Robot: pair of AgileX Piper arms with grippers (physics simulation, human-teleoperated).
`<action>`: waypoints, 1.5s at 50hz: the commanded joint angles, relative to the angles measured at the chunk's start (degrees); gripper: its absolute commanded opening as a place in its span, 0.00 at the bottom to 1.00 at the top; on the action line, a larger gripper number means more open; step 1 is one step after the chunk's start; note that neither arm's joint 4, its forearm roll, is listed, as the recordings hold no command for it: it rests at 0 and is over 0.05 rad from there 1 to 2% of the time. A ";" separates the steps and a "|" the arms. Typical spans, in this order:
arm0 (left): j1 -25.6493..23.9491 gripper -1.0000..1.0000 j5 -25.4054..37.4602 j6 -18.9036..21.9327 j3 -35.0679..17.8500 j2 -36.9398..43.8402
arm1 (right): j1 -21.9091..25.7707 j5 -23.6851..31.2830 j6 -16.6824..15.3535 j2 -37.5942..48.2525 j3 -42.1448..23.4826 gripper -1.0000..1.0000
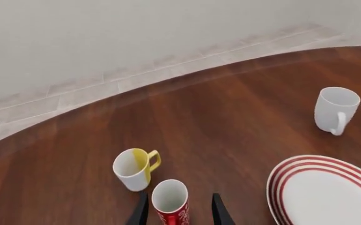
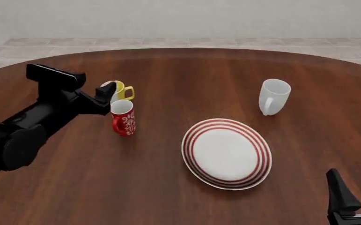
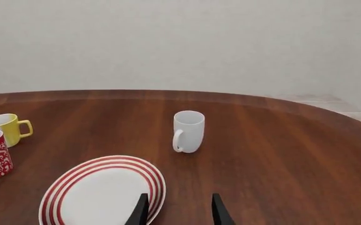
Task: Pick up the red mug and put it on the plate
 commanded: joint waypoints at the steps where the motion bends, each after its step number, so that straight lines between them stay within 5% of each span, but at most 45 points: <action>1: 1.25 1.00 -3.50 -0.63 0.18 6.88 | 0.01 0.12 -0.08 0.00 0.01 1.00; 75: 2.28 1.00 -13.02 -2.42 0.79 23.20 | 0.09 -0.26 -0.46 0.75 0.01 1.00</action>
